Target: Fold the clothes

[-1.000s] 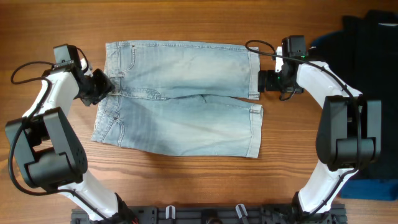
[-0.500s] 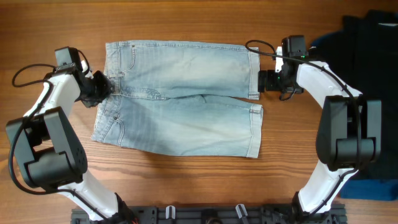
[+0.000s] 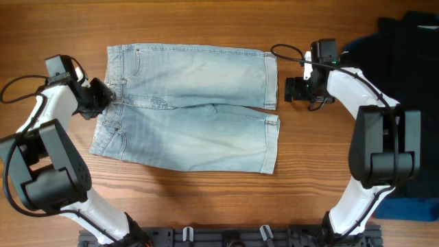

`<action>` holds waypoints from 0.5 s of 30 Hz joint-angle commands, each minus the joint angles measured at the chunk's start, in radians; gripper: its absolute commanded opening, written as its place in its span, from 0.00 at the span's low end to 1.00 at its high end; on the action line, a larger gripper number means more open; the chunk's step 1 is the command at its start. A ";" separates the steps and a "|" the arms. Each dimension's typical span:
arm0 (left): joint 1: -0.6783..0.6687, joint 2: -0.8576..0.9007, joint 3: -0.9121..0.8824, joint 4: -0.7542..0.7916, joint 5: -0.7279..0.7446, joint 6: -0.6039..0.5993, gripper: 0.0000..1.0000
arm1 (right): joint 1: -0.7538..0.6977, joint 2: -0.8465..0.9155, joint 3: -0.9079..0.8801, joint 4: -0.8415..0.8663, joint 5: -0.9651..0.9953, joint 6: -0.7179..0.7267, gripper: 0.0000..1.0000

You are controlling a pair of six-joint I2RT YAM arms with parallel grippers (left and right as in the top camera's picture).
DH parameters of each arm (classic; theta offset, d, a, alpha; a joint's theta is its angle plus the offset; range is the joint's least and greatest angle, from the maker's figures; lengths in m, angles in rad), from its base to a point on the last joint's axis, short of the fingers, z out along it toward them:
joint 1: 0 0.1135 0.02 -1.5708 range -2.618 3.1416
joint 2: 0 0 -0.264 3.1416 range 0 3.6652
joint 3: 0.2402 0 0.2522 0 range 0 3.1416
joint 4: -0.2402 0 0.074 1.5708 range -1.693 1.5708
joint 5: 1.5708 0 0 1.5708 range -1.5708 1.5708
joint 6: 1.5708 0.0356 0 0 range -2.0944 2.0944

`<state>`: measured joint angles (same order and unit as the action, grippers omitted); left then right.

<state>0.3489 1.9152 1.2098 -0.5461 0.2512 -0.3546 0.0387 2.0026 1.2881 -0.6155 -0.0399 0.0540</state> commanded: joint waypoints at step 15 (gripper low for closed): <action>-0.041 -0.129 0.052 -0.056 -0.156 0.010 0.35 | 0.149 -0.087 0.025 -0.266 -0.261 -0.036 0.04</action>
<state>0.3065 1.7920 1.2522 -0.5987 0.1593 -0.3504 0.1947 1.9110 1.3392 -0.8803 -0.2951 0.0135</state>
